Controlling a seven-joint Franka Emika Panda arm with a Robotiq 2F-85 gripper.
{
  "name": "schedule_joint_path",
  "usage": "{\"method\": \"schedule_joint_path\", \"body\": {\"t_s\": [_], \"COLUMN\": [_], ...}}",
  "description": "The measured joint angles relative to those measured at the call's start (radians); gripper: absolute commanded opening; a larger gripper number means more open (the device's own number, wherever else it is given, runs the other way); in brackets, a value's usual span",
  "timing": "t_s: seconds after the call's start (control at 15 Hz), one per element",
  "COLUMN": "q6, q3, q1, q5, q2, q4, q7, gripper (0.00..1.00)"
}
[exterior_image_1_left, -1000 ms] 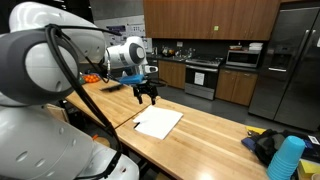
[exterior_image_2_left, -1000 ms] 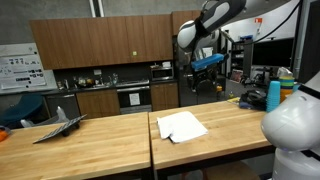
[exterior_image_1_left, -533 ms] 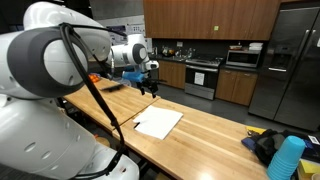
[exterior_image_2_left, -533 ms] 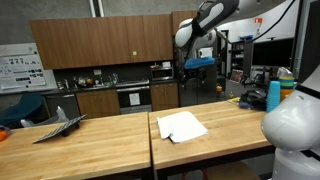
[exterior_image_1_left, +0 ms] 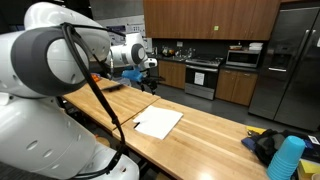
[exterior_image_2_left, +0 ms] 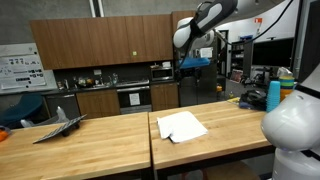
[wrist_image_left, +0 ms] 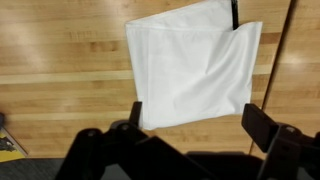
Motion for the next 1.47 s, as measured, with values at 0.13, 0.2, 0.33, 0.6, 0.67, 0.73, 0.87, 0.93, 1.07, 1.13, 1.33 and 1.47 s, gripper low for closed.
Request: {"method": "schedule_joint_path", "body": {"t_s": [0.13, 0.2, 0.33, 0.6, 0.67, 0.73, 0.87, 0.93, 1.07, 1.13, 1.33, 1.47], "q6": [0.0, 0.0, -0.001, 0.003, 0.011, 0.027, 0.069, 0.096, 0.154, 0.187, 0.276, 0.32], "q3": [0.0, 0.0, 0.0, 0.001, 0.002, 0.003, 0.004, 0.004, 0.004, 0.004, 0.003, 0.003], "q1": [0.0, 0.0, 0.002, 0.024, 0.032, 0.039, 0.05, 0.053, 0.055, 0.055, 0.055, 0.055], "q5": [0.0, 0.0, 0.0, 0.0, 0.002, 0.008, 0.037, 0.06, 0.108, 0.129, 0.183, 0.209], "q2": [0.0, 0.0, 0.001, 0.007, 0.012, 0.017, 0.031, 0.038, 0.051, 0.057, 0.069, 0.07], "q4": [0.0, 0.001, -0.003, -0.014, -0.017, -0.021, -0.028, -0.032, -0.043, -0.05, -0.072, -0.086], "q7": [0.0, 0.0, -0.004, -0.009, -0.01, -0.01, -0.009, -0.008, -0.001, 0.005, 0.031, 0.045], "gripper": [1.0, 1.0, 1.0, 1.0, 1.0, 1.0, 1.0, 1.0, 1.0, 1.0, 1.0, 1.0]}}
